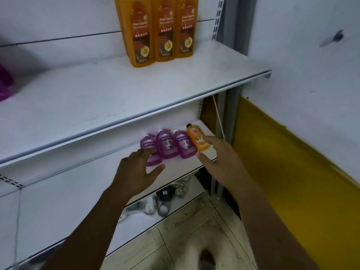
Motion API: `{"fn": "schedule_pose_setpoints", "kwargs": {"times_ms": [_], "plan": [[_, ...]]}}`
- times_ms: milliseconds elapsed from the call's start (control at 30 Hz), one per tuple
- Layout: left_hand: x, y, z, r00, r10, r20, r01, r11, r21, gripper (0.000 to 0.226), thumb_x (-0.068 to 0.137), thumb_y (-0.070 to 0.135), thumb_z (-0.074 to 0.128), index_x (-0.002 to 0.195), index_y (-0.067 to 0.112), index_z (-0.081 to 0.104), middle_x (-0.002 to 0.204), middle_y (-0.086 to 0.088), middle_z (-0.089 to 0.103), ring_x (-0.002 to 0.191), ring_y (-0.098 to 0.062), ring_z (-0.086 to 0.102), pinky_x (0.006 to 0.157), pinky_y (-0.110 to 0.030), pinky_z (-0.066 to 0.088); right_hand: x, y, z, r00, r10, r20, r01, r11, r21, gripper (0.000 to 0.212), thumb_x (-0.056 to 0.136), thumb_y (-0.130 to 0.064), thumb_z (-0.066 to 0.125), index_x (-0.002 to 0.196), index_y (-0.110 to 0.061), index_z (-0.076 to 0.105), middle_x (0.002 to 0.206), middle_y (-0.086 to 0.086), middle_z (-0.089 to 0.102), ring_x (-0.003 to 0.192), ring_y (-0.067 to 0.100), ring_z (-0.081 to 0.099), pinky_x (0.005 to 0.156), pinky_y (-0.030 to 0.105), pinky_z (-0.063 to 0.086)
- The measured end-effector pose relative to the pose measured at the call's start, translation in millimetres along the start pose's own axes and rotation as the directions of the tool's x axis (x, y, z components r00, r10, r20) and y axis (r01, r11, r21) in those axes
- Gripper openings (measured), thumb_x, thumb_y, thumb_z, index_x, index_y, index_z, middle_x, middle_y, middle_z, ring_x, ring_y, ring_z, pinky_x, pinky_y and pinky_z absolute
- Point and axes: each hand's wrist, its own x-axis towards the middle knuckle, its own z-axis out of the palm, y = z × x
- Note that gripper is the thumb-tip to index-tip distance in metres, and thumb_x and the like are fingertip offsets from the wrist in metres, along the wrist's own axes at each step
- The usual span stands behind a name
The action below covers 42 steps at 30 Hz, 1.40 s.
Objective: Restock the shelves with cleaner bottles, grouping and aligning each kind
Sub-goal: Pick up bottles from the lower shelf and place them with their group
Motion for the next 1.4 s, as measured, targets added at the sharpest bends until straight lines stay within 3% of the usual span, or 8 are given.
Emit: {"fn": "schedule_pose_setpoints", "kwargs": {"times_ms": [333,633,800,967,1100,1200,1300,1400], "plan": [[45,-17,62,0.912,-0.401,0.089,0.405,0.914,-0.029,0.072,0.092,0.068,0.061,0.151,0.029,0.044,0.141,-0.007,0.060,0.124,-0.029,0.063,0.100,-0.047,0.053,100,98,25,0.995,0.039,0.090,-0.043,0.998,0.050,0.072,0.075,-0.083,0.055,0.133,-0.041,0.052,0.126,-0.003,0.063,0.116,0.019,0.063,0.096,0.048,0.056],[108,-77,135,0.885,-0.462,0.062,0.463,0.857,-0.227,0.069,0.093,0.042,0.075,0.147,0.013,0.045,0.132,-0.012,0.068,0.117,-0.032,0.068,0.086,-0.031,0.045,174,166,102,0.978,0.148,0.145,-0.161,0.983,0.083,0.088,0.067,-0.083,0.064,0.140,-0.039,0.042,0.130,0.000,0.060,0.117,0.025,0.062,0.095,0.051,0.057],[130,-91,169,0.835,-0.549,-0.046,0.502,0.793,-0.345,0.079,0.091,0.051,0.074,0.149,0.009,0.040,0.132,-0.016,0.068,0.116,-0.037,0.068,0.086,-0.032,0.045,203,192,135,0.958,0.251,0.141,-0.267,0.958,0.103,0.097,0.073,-0.081,0.065,0.148,-0.027,0.036,0.134,0.006,0.059,0.118,0.031,0.062,0.097,0.052,0.055],[142,-106,174,0.802,-0.597,0.000,0.559,0.752,-0.350,0.068,0.076,0.074,0.070,0.111,0.017,0.064,0.099,-0.001,0.072,0.085,-0.022,0.069,0.071,-0.032,0.048,219,212,151,0.904,0.375,0.206,-0.413,0.892,0.186,0.078,0.076,-0.060,0.082,0.135,-0.017,0.056,0.122,0.004,0.068,0.107,0.026,0.068,0.095,0.045,0.057],[145,-108,166,0.827,-0.560,0.046,0.528,0.744,-0.409,0.019,0.090,0.046,0.078,0.085,0.031,0.066,0.083,0.006,0.071,0.078,-0.013,0.068,0.069,-0.028,0.050,224,208,140,0.874,0.371,0.314,-0.458,0.846,0.275,0.045,0.079,-0.041,0.088,0.113,-0.021,0.066,0.107,0.002,0.073,0.090,0.015,0.068,0.074,0.032,0.054],[143,-116,157,0.801,-0.589,0.107,0.532,0.620,-0.577,0.023,0.080,0.034,0.090,0.094,0.023,0.075,0.090,-0.004,0.078,0.086,-0.024,0.075,0.080,-0.037,0.060,222,205,136,0.857,0.409,0.315,-0.507,0.778,0.370,0.054,0.081,-0.043,0.085,0.123,-0.019,0.060,0.114,0.006,0.068,0.093,0.021,0.066,0.069,0.034,0.057],[131,-122,141,0.775,-0.598,0.204,0.516,0.414,-0.750,0.063,0.051,0.042,0.094,0.104,0.010,0.078,0.097,-0.015,0.080,0.093,-0.037,0.077,0.086,-0.049,0.063,214,196,129,0.809,0.480,0.338,-0.585,0.615,0.528,0.055,0.086,-0.049,0.080,0.126,-0.018,0.055,0.115,0.007,0.067,0.100,0.027,0.068,0.087,0.045,0.061],[114,-117,127,0.792,-0.557,0.248,0.454,0.267,-0.850,0.089,0.037,0.043,0.100,0.113,0.004,0.075,0.107,-0.021,0.078,0.093,-0.037,0.077,0.079,-0.044,0.063,201,179,113,0.819,0.423,0.387,-0.571,0.538,0.620,0.048,0.091,-0.046,0.076,0.126,-0.018,0.058,0.114,0.004,0.069,0.104,0.026,0.069,0.084,0.042,0.060]]}}
